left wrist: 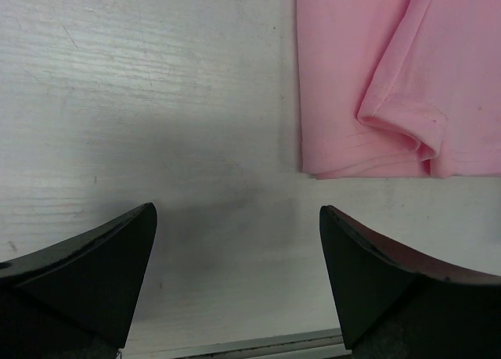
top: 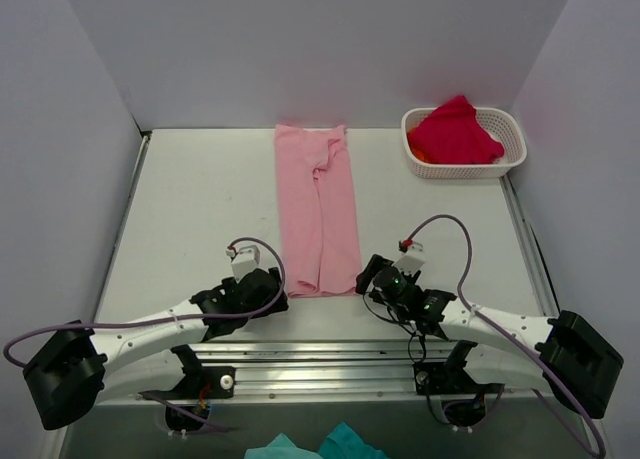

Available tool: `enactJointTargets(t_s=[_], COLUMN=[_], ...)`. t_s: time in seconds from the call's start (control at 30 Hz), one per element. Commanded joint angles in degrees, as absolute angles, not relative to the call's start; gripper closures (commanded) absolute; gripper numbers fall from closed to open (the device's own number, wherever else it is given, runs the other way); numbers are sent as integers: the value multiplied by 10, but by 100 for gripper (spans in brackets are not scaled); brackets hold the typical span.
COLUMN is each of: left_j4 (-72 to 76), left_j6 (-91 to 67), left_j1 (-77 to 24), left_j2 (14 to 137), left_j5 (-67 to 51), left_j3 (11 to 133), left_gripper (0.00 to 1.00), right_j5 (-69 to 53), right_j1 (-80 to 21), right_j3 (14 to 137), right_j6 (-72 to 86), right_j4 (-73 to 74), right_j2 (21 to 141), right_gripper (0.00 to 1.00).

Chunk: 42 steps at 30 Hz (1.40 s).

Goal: Fold and stack the t-shirts
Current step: Grab the bottom of the folded rectangular tshirt with both arms

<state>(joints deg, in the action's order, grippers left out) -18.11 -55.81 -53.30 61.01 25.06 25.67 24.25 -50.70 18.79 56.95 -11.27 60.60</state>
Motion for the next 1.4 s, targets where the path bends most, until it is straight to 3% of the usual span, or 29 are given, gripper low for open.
enactJointTargets(t_s=[0.0, 0.23, 0.43, 0.5, 0.53, 0.57, 0.7, 0.8, 1.0, 1.03, 1.07, 1.1, 1.13, 1.17, 1.37], left_j4=[-103, 66, 87, 91, 93, 97, 115, 124, 131, 129, 127, 123, 117, 109, 69], left_j6=[-592, -640, -643, -639, -638, -637, -633, -631, -628, -628, -628, -628, -628, -628, -621], left_j1=[-537, -537, -537, -537, -537, -537, -537, -537, -537, -537, -537, -537, -536, -537, -537], left_j2=[618, 660, 693, 707, 712, 716, 749, 765, 782, 781, 778, 776, 773, 768, 736], left_j5=[248, 240, 248, 244, 242, 239, 226, 219, 214, 214, 214, 216, 219, 222, 233], left_j3=[238, 177, 182, 185, 190, 190, 199, 204, 207, 208, 208, 208, 210, 212, 216], left_gripper=[6, 6, 5, 0, 3, 14, 37, 49, 54, 62, 68, 74, 93, 98, 98], right_j5=[263, 251, 242, 237, 236, 236, 228, 219, 203, 200, 198, 197, 197, 197, 199], right_j1=[-505, -502, -496, -494, -492, -490, -485, -480, -469, -468, -467, -467, -466, -466, -465], right_j3=[192, 208, 220, 225, 227, 228, 231, 231, 226, 226, 226, 226, 226, 225, 222], right_j6=[563, 554, 545, 543, 541, 541, 534, 529, 523, 522, 522, 521, 520, 520, 520], right_j4=[-147, -187, -214, -220, -225, -228, -239, -247, -268, -270, -271, -271, -272, -271, -255], right_j2=[642, 711, 758, 773, 781, 785, 802, 811, 825, 829, 829, 831, 831, 831, 810], right_gripper=[29, 31, 33, 34, 34, 34, 42, 55, 81, 94, 99, 100, 100, 100, 100])
